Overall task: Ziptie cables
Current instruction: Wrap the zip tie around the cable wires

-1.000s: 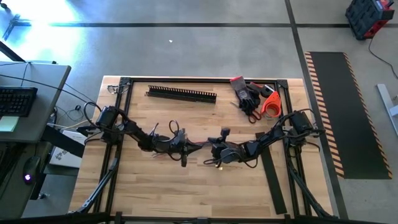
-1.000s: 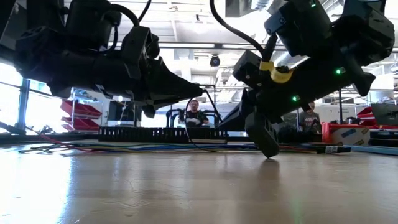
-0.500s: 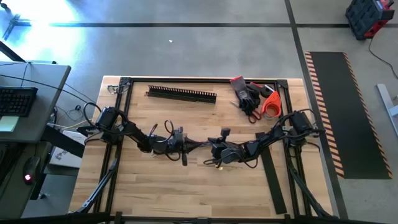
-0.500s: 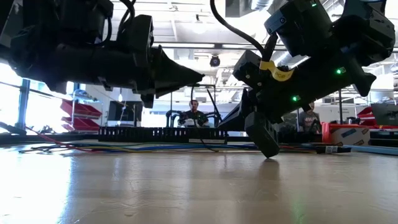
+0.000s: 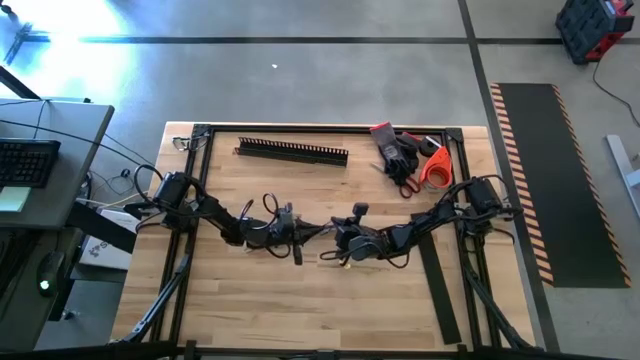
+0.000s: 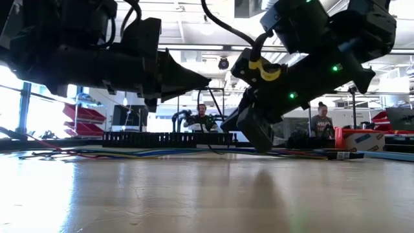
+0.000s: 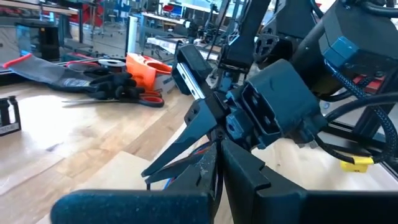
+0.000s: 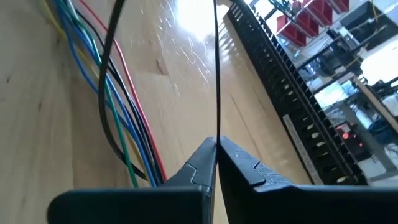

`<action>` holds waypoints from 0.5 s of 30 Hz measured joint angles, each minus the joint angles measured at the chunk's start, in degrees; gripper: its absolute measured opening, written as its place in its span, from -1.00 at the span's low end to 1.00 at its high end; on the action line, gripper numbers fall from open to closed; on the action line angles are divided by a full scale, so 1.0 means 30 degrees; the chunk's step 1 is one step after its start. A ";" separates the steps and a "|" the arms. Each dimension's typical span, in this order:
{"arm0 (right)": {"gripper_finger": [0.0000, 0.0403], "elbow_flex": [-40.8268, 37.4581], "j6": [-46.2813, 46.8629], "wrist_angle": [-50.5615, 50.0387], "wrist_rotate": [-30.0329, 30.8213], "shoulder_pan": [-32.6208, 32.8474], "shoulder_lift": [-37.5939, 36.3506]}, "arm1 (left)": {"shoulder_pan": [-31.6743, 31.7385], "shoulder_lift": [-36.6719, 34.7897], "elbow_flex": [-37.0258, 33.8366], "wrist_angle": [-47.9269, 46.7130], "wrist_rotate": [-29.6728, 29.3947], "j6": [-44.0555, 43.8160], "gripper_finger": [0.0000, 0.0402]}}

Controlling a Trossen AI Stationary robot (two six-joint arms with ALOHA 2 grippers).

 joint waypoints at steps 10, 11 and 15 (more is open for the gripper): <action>-1.00 0.0009 0.1798 -0.0367 -0.0020 -0.0008 0.0000 | -0.0211 0.0000 0.0000 -0.0128 -0.0818 0.0049 -1.00; -1.00 0.0015 0.1794 -0.0361 -0.0026 0.0007 0.0000 | -0.0211 0.0000 0.0000 -0.0128 -0.0953 0.0049 -1.00; -1.00 0.0015 0.1805 -0.0254 -0.0028 0.0007 0.0000 | -0.0211 0.0000 0.0000 -0.0161 -0.1061 0.0045 -1.00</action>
